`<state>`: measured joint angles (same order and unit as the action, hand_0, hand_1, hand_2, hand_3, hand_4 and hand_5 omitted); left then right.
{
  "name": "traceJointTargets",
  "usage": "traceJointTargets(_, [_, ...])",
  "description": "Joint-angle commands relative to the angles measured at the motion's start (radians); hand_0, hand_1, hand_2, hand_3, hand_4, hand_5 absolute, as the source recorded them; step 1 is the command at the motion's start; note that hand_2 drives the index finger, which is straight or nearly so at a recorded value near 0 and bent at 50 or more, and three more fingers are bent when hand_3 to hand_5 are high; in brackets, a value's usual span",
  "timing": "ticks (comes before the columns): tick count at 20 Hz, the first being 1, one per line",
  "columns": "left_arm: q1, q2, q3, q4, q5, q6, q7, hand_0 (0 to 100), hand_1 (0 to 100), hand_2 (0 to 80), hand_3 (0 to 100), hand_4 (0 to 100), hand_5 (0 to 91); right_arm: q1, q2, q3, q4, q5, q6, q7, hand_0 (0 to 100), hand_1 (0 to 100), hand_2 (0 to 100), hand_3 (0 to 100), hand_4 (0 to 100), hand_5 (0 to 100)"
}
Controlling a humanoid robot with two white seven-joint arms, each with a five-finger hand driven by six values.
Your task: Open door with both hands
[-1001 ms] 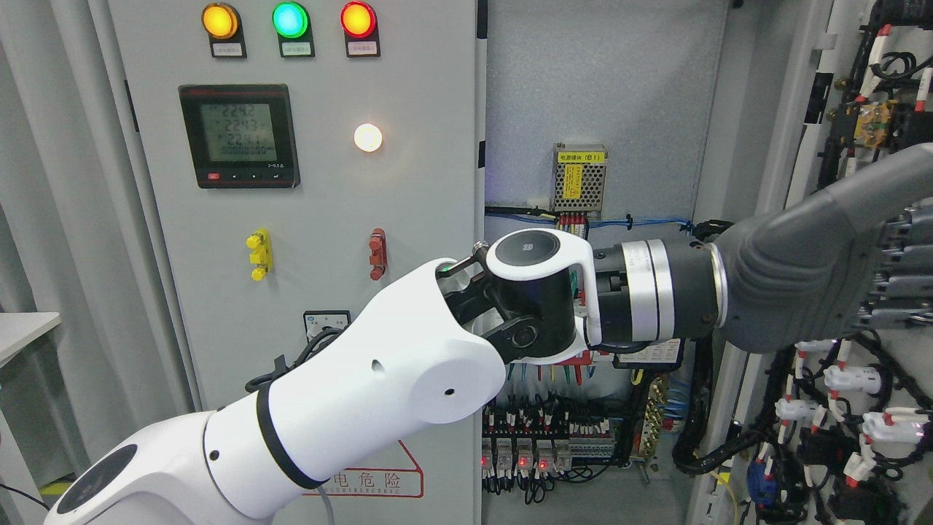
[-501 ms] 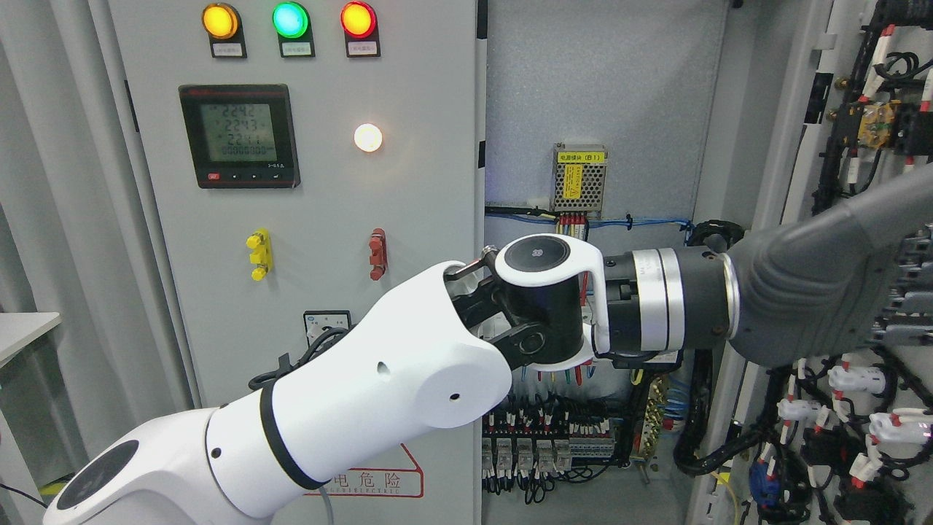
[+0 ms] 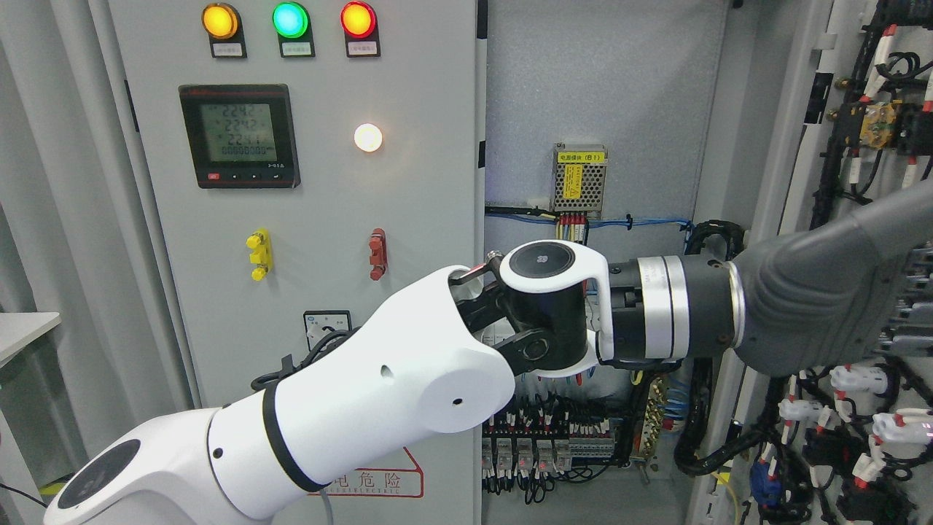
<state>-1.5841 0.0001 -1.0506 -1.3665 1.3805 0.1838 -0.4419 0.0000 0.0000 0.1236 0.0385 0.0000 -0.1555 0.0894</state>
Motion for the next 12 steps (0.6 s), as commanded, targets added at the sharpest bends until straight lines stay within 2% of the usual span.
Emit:
traceJointTargets(1, [0.012, 0.0, 0.0, -0.003, 0.0, -0.009, 0.0, 30, 0, 2.7, 3, 4, 0.0, -0.026, 0.0, 0.001, 0.0, -0.006, 0.001, 0.0, 22, 0, 0, 0, 0, 0])
traceJointTargets(3, [0.033, 0.0, 0.044, -0.008, -0.001, -0.003, 0.0, 30, 0, 2.7, 3, 4, 0.0, -0.026, 0.0, 0.001, 0.001, -0.005, 0.001, 0.0, 22, 0, 0, 0, 0, 0])
traceJointTargets(6, [0.091, 0.096, 0.092, -0.08, -0.035, 0.008, 0.0, 30, 0, 2.7, 3, 4, 0.0, -0.023, 0.0, 0.002, 0.001, -0.005, -0.001, 0.0, 22, 0, 0, 0, 0, 0])
traceJointTargets(10, [0.197, 0.22, 0.112, -0.206, -0.129, 0.003, 0.002, 30, 0, 2.7, 3, 4, 0.0, -0.023, 0.0, 0.001, 0.001, -0.006, 0.001, 0.0, 22, 0, 0, 0, 0, 0])
traceJointTargets(12, [0.278, 0.267, 0.147, -0.244, -0.21, 0.003, 0.002, 30, 0, 2.7, 3, 4, 0.0, -0.021, 0.0, 0.001, 0.001, -0.006, 0.001, 0.0, 22, 0, 0, 0, 0, 0])
